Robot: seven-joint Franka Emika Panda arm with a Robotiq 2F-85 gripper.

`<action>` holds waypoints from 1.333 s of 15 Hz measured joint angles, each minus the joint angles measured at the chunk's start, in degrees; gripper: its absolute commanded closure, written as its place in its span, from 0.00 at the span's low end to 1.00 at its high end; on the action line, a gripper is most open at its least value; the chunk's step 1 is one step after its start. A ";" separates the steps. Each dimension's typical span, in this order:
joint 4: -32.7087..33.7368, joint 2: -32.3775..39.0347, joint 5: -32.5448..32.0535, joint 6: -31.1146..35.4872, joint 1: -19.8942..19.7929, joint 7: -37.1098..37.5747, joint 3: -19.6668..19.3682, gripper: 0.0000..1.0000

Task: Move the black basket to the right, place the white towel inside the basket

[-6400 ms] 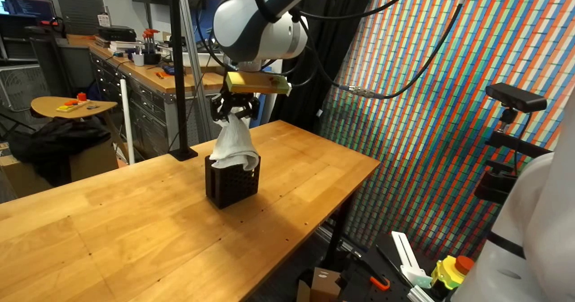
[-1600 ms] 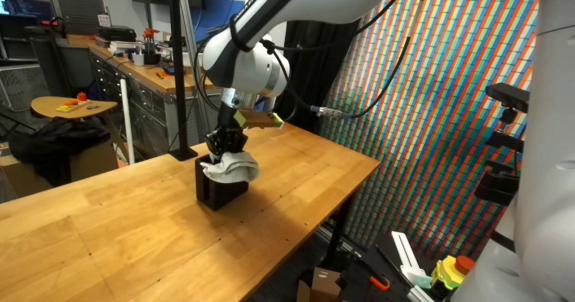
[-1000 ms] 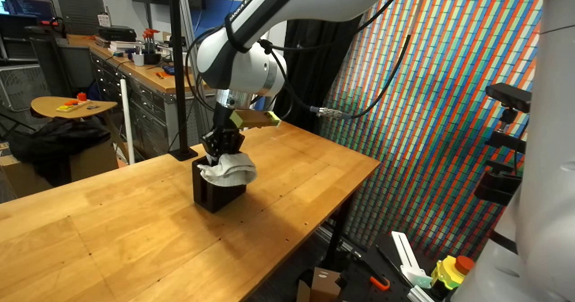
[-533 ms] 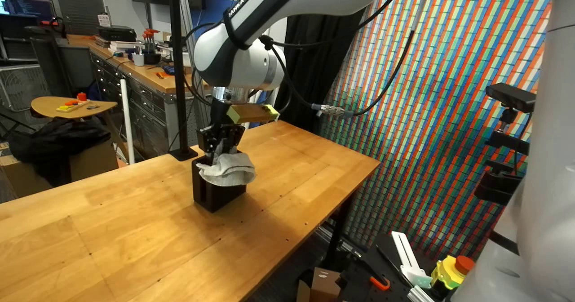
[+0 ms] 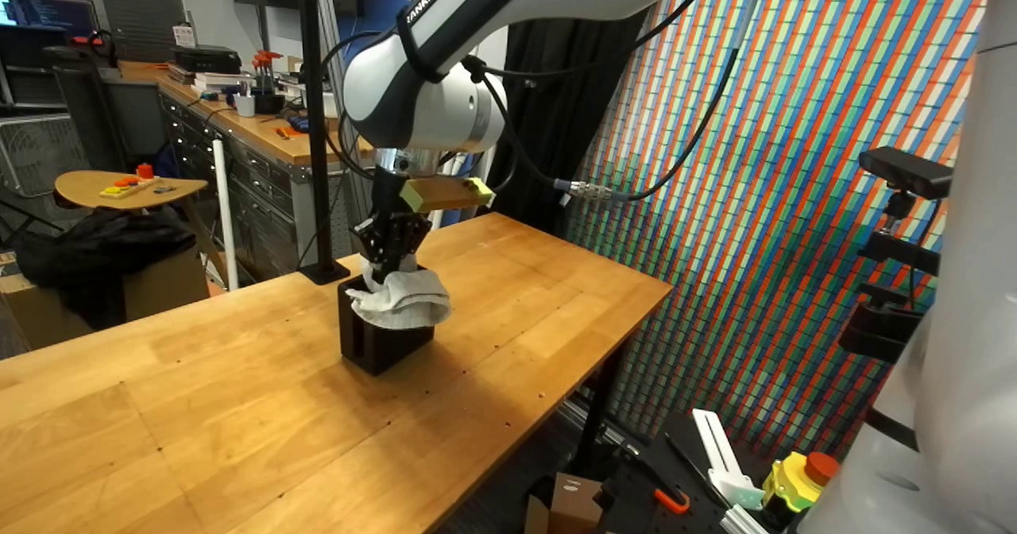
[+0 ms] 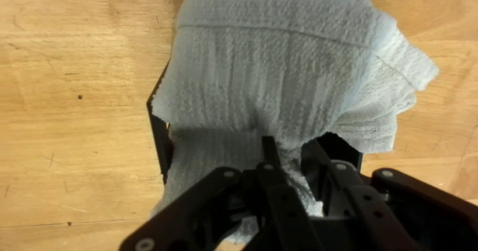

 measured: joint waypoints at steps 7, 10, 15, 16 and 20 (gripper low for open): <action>0.09 -2.61 -5.25 -0.07 1.08 3.01 -0.67 0.97; 0.09 -3.17 -6.59 -0.24 1.72 3.91 -0.67 0.98; -0.17 -3.16 -6.76 -0.36 2.42 4.57 -0.67 0.98; -0.28 -3.16 -6.76 -0.36 2.45 4.60 -0.67 0.98; -1.09 -3.05 -6.76 -0.32 2.47 4.60 -0.70 0.98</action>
